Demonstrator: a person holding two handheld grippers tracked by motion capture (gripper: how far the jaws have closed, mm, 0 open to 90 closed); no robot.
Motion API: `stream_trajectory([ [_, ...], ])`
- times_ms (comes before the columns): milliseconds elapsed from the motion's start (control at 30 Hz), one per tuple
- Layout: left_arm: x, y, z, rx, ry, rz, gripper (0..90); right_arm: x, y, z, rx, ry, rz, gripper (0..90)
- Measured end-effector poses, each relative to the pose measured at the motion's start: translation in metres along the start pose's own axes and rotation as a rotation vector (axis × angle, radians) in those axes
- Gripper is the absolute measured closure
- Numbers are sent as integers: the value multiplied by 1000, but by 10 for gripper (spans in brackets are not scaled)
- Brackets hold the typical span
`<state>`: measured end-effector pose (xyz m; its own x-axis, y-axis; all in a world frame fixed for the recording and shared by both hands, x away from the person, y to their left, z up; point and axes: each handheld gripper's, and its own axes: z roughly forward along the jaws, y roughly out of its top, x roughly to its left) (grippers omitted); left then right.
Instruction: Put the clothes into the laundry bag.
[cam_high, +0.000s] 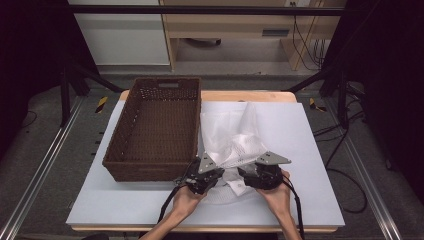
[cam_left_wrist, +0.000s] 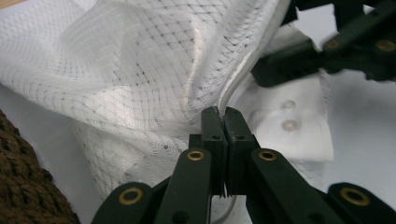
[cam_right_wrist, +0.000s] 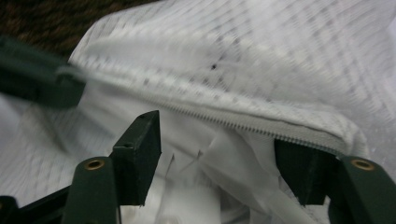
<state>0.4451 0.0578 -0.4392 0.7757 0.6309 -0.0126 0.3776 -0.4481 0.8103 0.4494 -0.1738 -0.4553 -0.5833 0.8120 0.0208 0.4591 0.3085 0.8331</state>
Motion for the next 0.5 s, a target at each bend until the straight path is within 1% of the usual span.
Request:
stream_trajectory([
  [33, 0, 0, 0, -4, -1, -1, 881, 1, -2, -2, 10, 5, -19, 328],
  [67, 0, 0, 0, -4, 0, -2, 881, 3, -3, -4, 18, 4, -27, 319],
  [133, 0, 0, 0, -7, -4, -3, 881, 6, -5, -4, 22, -9, -49, 316],
  [200, 0, 0, 0, -13, -7, -5, 881, 8, -8, 1, 33, -22, -46, 347],
  [233, 0, 1, -1, -16, -7, -7, 881, 9, -10, 6, 43, -32, -44, 378],
  [267, 0, 1, -1, -16, -7, -6, 881, 10, -12, 11, 51, -47, -49, 390],
  [300, 0, 2, -1, -18, -4, -4, 881, 10, -14, 15, 42, -45, -48, 403],
  [333, 0, 2, -2, -20, -6, -7, 881, 11, -14, 18, 35, -53, -40, 442],
  [367, 0, 2, -2, -22, -9, -6, 881, 12, -13, 20, 34, -71, -31, 513],
  [400, 0, 3, -2, -25, -10, -6, 881, 12, -12, 22, 43, -102, -23, 559],
  [467, -1, 4, -3, -28, -13, -2, 881, 13, -9, 27, 44, -115, 6, 608],
  [500, -1, 4, -4, -30, -13, 0, 881, 14, -8, 29, 44, -128, 8, 631],
])
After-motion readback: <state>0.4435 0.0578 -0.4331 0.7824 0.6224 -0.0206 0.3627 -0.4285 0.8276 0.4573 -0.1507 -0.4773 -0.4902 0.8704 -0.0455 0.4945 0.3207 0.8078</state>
